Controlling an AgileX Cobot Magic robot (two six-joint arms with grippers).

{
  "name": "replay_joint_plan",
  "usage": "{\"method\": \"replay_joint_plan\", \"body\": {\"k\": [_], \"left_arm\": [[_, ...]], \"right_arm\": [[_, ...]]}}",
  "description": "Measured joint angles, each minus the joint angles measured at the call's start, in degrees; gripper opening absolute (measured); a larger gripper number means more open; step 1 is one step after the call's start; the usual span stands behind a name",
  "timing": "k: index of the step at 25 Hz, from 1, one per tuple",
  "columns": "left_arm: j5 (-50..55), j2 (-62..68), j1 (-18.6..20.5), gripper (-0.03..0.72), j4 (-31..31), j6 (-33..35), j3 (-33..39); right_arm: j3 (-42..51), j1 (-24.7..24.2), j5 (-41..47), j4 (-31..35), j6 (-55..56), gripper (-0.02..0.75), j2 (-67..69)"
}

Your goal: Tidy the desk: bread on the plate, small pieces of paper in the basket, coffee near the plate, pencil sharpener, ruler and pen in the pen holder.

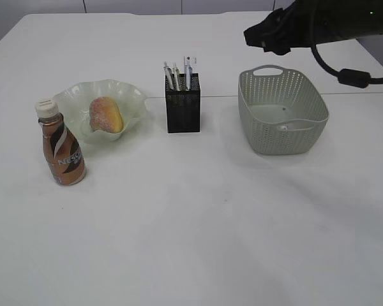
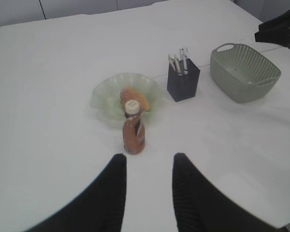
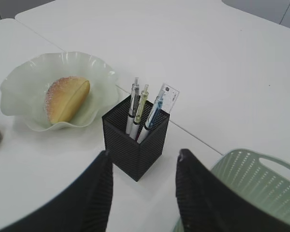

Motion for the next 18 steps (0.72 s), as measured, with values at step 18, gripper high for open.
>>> {"method": "replay_joint_plan", "body": {"k": [18], "left_arm": [[-9.26,-28.73,-0.09,0.267,-7.66,4.09,42.49]], "right_arm": [[25.82,0.0,6.2,0.0,4.49,0.342,-26.98]]}}
